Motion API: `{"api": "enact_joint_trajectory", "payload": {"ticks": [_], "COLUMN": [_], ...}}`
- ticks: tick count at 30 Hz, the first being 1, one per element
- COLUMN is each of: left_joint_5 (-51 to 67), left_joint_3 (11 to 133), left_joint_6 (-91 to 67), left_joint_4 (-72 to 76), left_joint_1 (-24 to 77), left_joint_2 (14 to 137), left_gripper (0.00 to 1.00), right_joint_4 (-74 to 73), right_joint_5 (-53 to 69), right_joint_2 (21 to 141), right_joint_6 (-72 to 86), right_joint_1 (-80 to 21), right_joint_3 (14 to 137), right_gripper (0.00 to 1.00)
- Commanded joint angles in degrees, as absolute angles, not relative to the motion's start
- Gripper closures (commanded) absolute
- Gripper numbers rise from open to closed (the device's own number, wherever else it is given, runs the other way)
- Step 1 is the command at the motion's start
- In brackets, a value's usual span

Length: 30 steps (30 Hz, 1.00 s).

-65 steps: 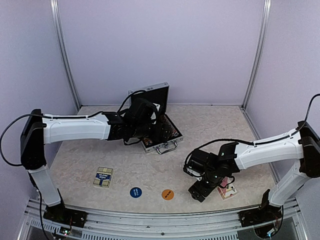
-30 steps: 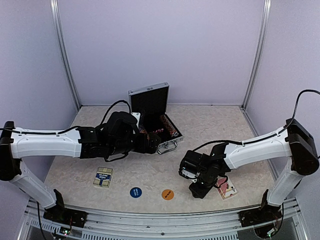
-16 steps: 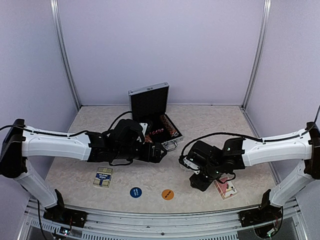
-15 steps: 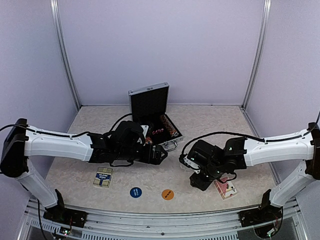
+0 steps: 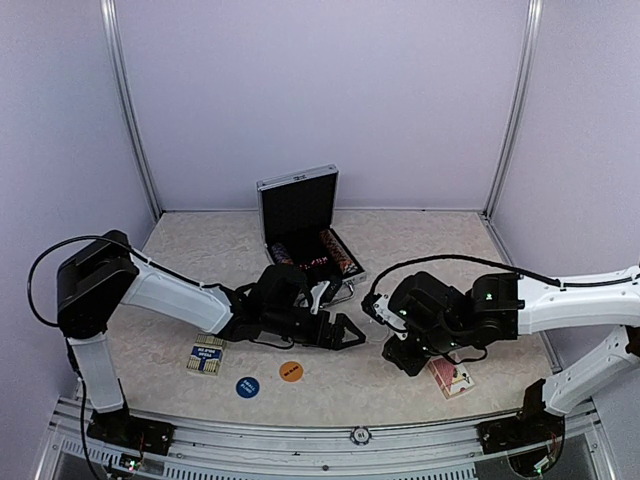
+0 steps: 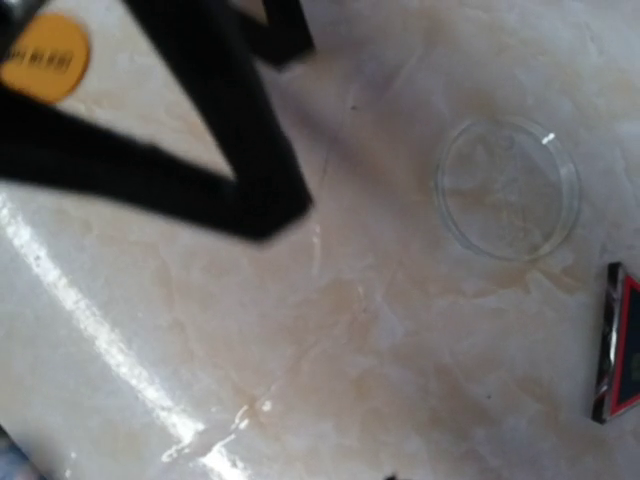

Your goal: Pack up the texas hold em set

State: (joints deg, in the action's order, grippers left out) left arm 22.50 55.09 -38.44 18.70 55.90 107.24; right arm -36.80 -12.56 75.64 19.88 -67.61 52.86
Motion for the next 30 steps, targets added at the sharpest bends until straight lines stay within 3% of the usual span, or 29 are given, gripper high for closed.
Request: {"api": "enact_joint_trajectory", "payload": {"ticks": [1, 14, 22, 30], "left_joint_5": [29.11, 25.61, 19.61, 9.90], "left_joint_3": [58.45, 58.42, 50.03, 44.80], "left_joint_6": [-40.67, -38.75, -38.28, -38.18], "left_joint_4": [26.46, 23.44, 20.94, 11.52], "left_joint_1": [55.98, 54.93, 54.99, 55.63], "left_joint_2": [110.31, 109.63, 99.12, 83.91], "left_gripper": [0.06, 0.09, 0.01, 0.01], "right_joint_4": [-36.82, -38.61, -38.29, -41.12], "right_joint_5": [-14.38, -12.69, -11.14, -13.76], "right_joint_2": [74.79, 73.00, 77.16, 86.99], "right_joint_6": [20.32, 19.90, 22.08, 23.92], "right_joint_1": [-68.42, -68.74, -77.66, -86.12], "right_joint_3": [52.65, 53.79, 52.73, 56.39], "right_gripper": [0.72, 0.61, 0.35, 0.03]}}
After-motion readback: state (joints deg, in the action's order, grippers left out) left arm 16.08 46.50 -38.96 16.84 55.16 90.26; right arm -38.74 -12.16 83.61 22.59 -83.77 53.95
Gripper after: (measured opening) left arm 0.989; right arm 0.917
